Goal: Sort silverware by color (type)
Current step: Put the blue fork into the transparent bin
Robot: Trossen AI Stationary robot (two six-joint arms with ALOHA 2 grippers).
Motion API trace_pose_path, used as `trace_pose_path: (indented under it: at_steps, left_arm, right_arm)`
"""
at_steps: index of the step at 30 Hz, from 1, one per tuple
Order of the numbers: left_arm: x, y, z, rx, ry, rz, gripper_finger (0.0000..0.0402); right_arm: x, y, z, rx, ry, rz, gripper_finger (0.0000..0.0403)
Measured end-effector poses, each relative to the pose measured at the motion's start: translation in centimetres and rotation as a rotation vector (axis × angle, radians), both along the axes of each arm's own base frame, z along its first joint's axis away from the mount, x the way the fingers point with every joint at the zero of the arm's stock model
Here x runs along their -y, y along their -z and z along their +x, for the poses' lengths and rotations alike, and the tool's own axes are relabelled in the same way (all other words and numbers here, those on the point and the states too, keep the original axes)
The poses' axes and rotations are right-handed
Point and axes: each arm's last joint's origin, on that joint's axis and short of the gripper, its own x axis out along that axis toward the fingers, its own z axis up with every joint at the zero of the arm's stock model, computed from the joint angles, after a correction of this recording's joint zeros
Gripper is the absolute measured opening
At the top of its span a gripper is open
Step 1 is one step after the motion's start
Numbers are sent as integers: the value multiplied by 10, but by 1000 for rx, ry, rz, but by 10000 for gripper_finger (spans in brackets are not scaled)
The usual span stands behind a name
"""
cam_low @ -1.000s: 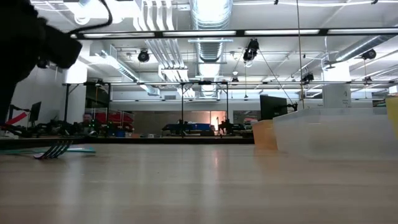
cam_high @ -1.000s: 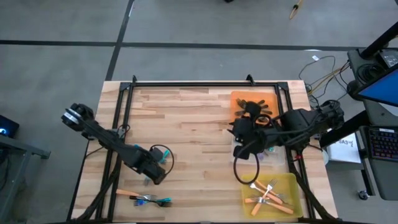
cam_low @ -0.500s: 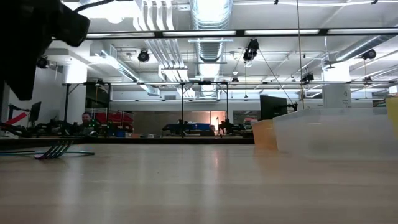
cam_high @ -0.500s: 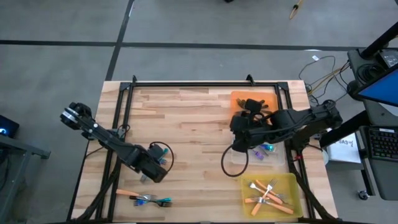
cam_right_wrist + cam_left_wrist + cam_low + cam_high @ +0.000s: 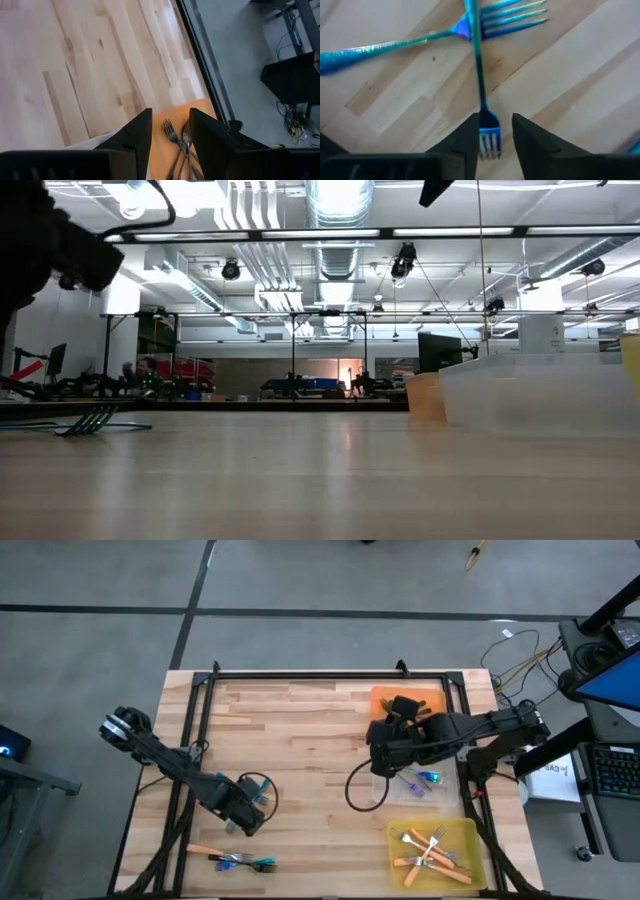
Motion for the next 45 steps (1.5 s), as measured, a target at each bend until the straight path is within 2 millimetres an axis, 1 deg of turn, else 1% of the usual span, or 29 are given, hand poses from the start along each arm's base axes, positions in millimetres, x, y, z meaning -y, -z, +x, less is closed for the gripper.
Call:
trace_pose_path:
  at_steps: [4,7,15,19,21,23,27,31,40,45]
  left_arm:
    - [-1,17,-3,-23,-10,-39,126]
    - [-2,26,-6,-20,-11,-52,137]
    - [-9,42,-17,-67,-37,-22,137]
    - [-10,48,-18,-44,-39,-40,134]
    - [-10,49,-19,-40,-39,-57,126]
    - [-10,49,-19,-45,-46,-66,108]
    - [-9,47,-18,-51,-56,-83,58]
    - [-6,41,-15,-68,-48,-93,11]
    - [-5,31,-13,-85,-25,-69,3]
    - [-3,23,-9,-61,-25,-50,2]
  right_arm:
    - [0,3,0,-13,0,4,123]
    - [-1,7,0,-28,-7,21,123]
    - [-2,12,2,-37,-15,43,123]
    - [-2,14,2,-39,-15,43,123]
    - [-2,14,2,-38,-15,43,123]
    - [-2,14,2,-38,-14,43,123]
    - [-1,14,2,-37,-10,44,123]
    - [-1,13,3,-30,-10,45,123]
    - [-1,13,4,-20,-13,47,123]
    - [-1,13,4,-17,-13,47,123]
